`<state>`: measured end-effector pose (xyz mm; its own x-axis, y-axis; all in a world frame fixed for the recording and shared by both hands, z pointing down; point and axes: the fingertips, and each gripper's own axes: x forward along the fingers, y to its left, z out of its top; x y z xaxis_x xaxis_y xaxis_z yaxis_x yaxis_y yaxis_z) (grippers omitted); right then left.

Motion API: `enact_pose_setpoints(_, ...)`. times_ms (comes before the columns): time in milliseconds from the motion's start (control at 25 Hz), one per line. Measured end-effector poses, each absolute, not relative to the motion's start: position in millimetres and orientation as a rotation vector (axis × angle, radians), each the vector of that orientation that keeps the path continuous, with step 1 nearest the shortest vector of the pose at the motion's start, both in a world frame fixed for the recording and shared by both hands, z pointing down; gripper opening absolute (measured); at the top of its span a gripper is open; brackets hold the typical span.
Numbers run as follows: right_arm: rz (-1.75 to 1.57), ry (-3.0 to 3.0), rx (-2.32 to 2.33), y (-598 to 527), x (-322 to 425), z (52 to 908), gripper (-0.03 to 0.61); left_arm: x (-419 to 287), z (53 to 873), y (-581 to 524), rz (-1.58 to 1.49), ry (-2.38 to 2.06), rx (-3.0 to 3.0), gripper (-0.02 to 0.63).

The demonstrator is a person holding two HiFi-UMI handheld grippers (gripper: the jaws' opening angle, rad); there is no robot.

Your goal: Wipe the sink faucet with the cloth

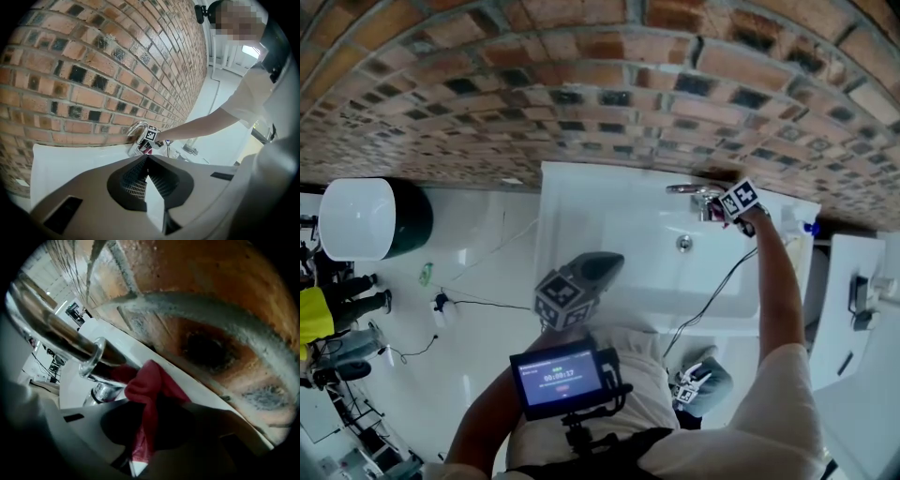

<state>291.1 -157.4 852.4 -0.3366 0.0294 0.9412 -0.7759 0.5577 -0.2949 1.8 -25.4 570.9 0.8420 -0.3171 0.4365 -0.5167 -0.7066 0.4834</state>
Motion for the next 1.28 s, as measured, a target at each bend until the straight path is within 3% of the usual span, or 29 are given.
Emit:
enact_pose_setpoints(240, 0.808, -1.851, 0.633, -161, 279, 837, 0.077, 0, 576, -21, 0.442, -0.599, 2.406, 0.0)
enact_pose_setpoints(520, 0.896, -1.877, 0.622, -152, 281, 841, 0.077, 5, 579, -15, 0.451, -0.589, 2.391, 0.0)
enact_pose_setpoints(1280, 0.429, -2.109, 0.777, -156, 260, 729, 0.074, 30, 577, -6, 0.423, -0.527, 2.405, 0.0)
